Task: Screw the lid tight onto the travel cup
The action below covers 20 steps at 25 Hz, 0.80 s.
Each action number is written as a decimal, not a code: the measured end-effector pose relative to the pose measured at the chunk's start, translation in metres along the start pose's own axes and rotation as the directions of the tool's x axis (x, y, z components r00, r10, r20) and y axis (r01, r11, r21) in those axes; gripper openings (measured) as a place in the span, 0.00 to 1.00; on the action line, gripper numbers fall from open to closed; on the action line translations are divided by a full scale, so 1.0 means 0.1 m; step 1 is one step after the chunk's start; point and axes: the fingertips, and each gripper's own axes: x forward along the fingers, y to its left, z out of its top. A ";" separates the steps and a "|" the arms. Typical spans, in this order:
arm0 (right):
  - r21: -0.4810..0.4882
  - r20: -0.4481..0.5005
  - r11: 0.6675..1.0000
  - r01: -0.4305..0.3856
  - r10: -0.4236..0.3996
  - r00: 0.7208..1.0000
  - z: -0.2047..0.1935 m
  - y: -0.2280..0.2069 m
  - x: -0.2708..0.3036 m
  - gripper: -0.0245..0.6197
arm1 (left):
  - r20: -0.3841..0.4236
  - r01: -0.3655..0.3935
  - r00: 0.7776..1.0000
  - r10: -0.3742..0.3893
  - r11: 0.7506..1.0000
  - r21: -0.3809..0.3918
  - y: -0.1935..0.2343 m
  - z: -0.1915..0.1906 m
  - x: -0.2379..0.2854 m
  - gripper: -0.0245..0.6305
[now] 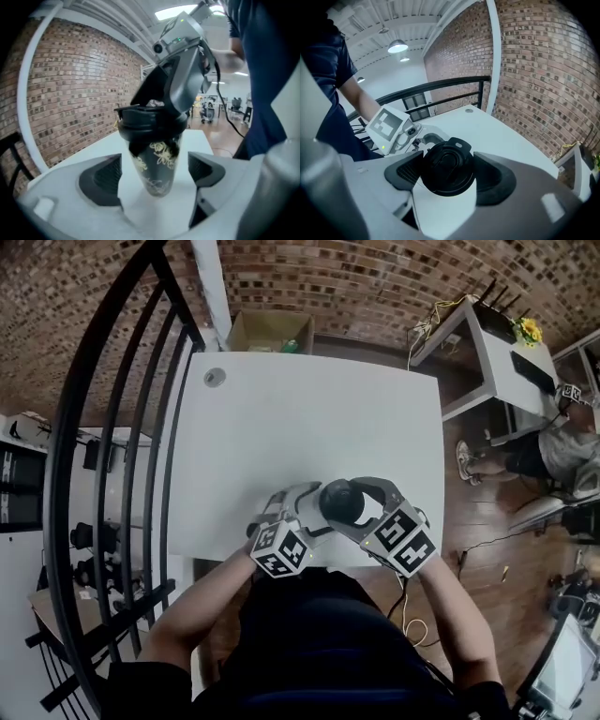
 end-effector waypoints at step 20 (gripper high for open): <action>0.139 0.042 0.974 0.178 -0.185 0.982 -0.07 -0.12 0.00 0.56 | -0.039 -0.306 0.952 0.305 0.930 -0.203 0.12 0.05 0.13 0.63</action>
